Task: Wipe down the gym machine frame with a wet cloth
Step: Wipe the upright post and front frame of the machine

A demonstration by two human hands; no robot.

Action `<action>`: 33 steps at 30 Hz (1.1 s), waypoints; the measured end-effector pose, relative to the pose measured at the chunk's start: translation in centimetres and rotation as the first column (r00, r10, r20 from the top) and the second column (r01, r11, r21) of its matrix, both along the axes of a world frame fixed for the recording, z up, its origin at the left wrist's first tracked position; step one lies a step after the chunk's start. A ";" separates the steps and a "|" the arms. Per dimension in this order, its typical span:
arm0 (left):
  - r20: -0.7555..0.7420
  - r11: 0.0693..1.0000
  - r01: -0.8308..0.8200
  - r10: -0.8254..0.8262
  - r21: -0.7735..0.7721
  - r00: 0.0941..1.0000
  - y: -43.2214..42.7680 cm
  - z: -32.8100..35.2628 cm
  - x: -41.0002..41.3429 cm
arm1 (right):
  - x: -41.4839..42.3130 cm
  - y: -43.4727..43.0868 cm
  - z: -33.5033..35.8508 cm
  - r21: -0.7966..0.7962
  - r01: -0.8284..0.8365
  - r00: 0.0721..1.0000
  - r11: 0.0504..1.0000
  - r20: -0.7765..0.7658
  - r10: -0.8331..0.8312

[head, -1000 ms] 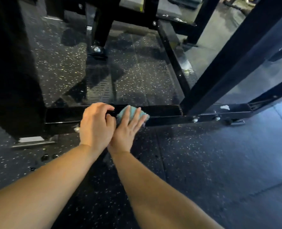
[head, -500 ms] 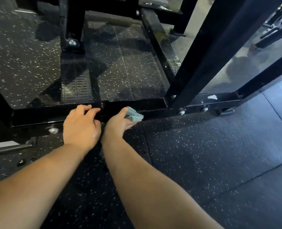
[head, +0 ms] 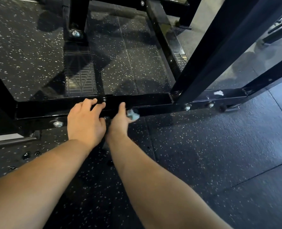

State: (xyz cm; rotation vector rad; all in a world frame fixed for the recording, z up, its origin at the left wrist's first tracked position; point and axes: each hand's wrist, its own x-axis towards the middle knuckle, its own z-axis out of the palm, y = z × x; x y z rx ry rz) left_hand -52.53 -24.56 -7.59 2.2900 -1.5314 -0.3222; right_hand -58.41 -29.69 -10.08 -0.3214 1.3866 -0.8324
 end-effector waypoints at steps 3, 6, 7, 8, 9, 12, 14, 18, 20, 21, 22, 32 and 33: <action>-0.016 1.000 0.021 -0.021 -0.003 1.000 0.3 0.1 0.4 | 0.2 0.1 1.4 0.016 -0.001 1.000 1.000 -0.020 0.002; -0.099 1.000 0.025 -0.024 0.010 0.995 0.4 0.6 0.6 | -3.5 -3.6 2.1 -0.111 0.153 0.955 0.982 -0.238 -0.176; -0.136 0.999 0.026 -0.023 0.020 0.990 0.4 0.8 0.7 | -4.9 -5.0 2.3 -0.145 0.206 0.930 0.968 -0.279 -0.240; -0.163 0.999 0.034 -0.029 0.033 0.986 0.5 0.9 0.9 | -6.1 -6.2 2.6 -0.147 0.252 0.916 0.957 -0.282 -0.285; -0.182 0.998 0.052 -0.043 0.042 0.982 0.5 1.0 1.1 | -6.7 -7.0 2.8 -0.142 0.289 0.906 0.947 -0.280 -0.318; -0.177 0.995 0.101 -0.096 0.019 0.979 1.1 0.8 2.0 | -4.7 -5.5 3.4 -0.162 0.259 0.907 0.952 -0.297 -0.297; -0.083 0.999 0.019 -0.023 -0.046 0.996 1.8 0.5 3.0 | -0.7 -1.7 2.8 -0.178 0.101 0.943 0.979 -0.296 -0.151; -0.047 0.988 -0.141 0.138 -0.067 0.989 3.0 0.6 4.6 | 4.0 4.7 1.7 -0.264 -0.454 0.812 0.851 -0.517 0.272; -0.032 0.993 -0.091 0.089 -0.071 0.996 3.4 0.3 5.1 | 3.4 4.0 1.4 -0.218 -0.590 0.650 0.777 -0.700 0.297; -0.029 0.994 -0.072 0.070 -0.082 0.997 3.5 0.2 5.3 | 2.6 3.2 1.2 -0.195 -0.627 0.558 0.755 -0.788 0.260; -0.034 0.994 -0.058 0.056 -0.088 0.998 3.7 0.1 5.3 | 1.6 2.2 1.0 -0.169 -0.648 0.468 0.743 -0.857 0.214; -0.005 0.982 -0.020 0.020 -0.187 1.000 6.1 0.0 5.5 | -6.1 -4.5 1.3 0.083 -0.659 -0.001 0.748 -0.994 0.110; 0.009 0.981 -0.035 0.037 -0.192 0.999 6.6 -0.2 5.7 | -4.6 -3.5 1.4 0.117 -0.728 -0.062 0.675 -0.992 0.105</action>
